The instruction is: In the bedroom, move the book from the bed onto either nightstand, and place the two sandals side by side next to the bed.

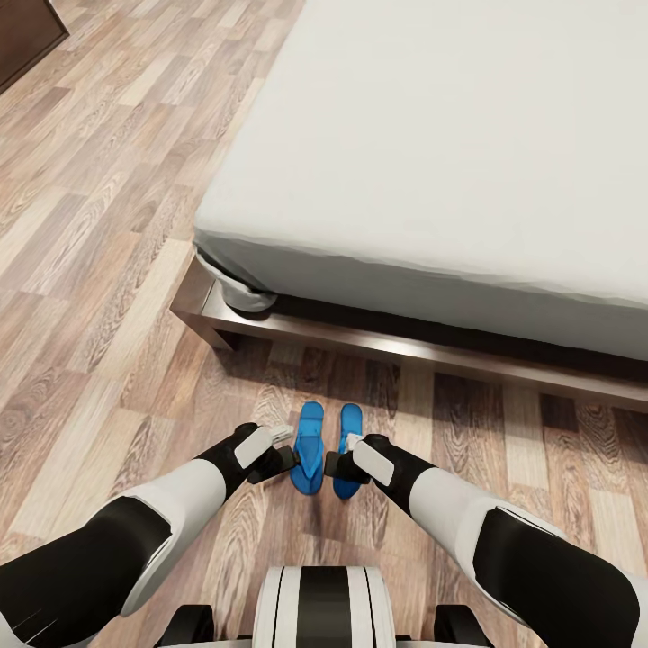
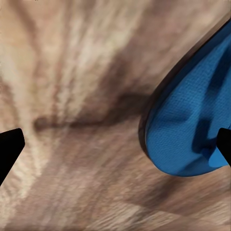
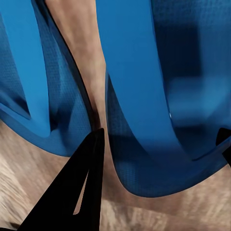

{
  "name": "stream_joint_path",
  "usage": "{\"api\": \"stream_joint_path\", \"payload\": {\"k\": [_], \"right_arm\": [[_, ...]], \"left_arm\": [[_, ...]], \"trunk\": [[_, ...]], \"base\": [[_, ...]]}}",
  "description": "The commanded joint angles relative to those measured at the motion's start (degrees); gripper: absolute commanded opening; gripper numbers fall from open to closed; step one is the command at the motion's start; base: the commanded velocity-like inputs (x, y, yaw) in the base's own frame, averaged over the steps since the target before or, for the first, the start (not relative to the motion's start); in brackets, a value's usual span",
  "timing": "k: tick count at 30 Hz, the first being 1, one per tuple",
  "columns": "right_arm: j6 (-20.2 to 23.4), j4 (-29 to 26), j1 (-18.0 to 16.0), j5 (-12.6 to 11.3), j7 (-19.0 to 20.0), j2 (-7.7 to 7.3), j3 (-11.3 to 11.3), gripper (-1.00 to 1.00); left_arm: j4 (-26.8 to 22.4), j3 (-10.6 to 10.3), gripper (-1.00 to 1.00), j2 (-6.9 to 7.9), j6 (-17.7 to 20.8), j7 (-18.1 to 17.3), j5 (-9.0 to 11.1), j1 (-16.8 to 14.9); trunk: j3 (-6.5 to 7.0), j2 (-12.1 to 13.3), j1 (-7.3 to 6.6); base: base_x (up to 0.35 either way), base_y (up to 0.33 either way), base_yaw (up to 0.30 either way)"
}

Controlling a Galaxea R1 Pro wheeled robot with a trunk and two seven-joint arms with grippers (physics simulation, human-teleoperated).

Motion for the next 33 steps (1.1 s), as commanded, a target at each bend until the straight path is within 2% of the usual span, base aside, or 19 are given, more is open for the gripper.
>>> {"api": "stream_joint_path", "payload": {"k": [1,14,17,33], "right_arm": [[0.07,-0.05,-0.04,-0.44,-0.26,0.0,0.23,-1.0],[0.06,-0.04,-0.04,-0.44,-0.26,0.0,0.23,-1.0],[0.05,-0.05,-0.04,-0.44,-0.26,0.0,0.23,-1.0],[0.02,-0.04,-0.04,-0.44,-0.26,0.0,0.23,-1.0]], "left_arm": [[-0.11,-0.42,1.0,0.02,0.14,0.44,0.6,-0.01],[-0.11,-0.4,1.0,0.03,0.14,0.44,0.6,-0.02],[-0.11,-0.39,1.0,0.03,0.14,0.44,0.6,-0.02],[-0.11,-0.41,1.0,0.06,0.14,0.44,0.6,-0.01]], "trunk": [[-0.03,-0.01,-0.01],[-0.03,-0.01,-0.01],[-0.69,-0.05,0.07],[-0.69,-0.05,0.07]], "base": [[0.0,0.0,0.0],[0.0,0.0,0.0],[0.0,0.0,0.0],[0.0,0.0,0.0]]}}
